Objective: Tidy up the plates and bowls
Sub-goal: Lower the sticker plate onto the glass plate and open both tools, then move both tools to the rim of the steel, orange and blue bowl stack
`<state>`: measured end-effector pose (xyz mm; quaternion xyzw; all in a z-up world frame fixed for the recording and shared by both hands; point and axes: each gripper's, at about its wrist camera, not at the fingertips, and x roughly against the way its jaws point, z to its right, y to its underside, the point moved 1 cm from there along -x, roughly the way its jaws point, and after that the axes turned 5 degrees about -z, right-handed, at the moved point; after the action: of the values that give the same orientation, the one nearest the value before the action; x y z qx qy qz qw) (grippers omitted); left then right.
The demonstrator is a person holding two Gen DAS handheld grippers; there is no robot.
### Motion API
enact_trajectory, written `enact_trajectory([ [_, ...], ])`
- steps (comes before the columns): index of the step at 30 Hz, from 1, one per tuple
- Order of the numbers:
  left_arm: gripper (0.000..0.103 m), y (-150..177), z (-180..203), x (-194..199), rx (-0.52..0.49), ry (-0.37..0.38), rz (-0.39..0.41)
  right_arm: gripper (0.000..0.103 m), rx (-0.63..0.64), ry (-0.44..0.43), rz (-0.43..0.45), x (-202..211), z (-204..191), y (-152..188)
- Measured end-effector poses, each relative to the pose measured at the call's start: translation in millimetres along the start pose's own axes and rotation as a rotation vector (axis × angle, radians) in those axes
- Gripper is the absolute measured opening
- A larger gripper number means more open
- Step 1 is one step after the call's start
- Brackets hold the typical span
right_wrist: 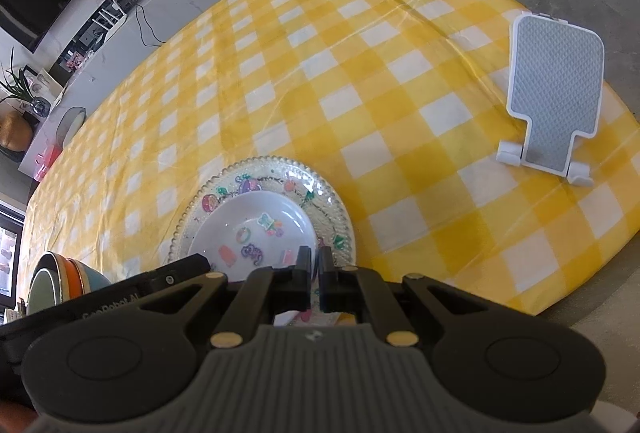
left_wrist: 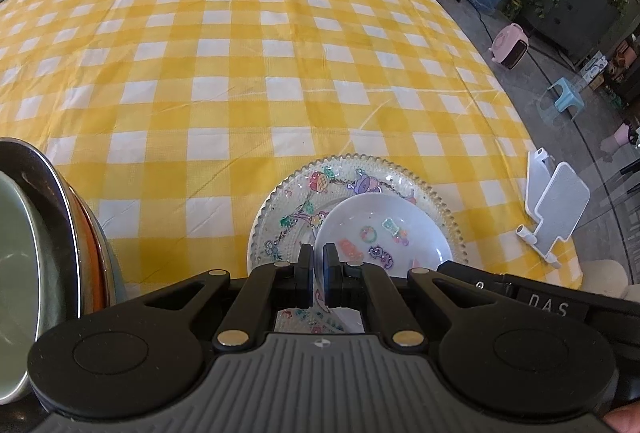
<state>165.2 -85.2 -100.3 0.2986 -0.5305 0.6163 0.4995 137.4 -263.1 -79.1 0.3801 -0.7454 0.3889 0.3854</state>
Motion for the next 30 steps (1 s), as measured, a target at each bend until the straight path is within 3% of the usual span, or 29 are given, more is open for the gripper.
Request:
enact_trajectory([
  [13,0.006,-0.1,1.8,-2.2,-0.012,-0.031,-0.008,0.005,-0.013,-0.008,0.003,0.4,2.2,-1.6],
  [23,0.025,-0.6,8.0,17.0,-0.043,-0.037,0.055,0.03,-0.025,-0.038,0.062,13.2,3.6,2.0],
  [30,0.035,3.5,17.1,50.2,-0.109,-0.037,0.162,0.045,-0.023,-0.078,0.14,29.8,4.1,3.9],
])
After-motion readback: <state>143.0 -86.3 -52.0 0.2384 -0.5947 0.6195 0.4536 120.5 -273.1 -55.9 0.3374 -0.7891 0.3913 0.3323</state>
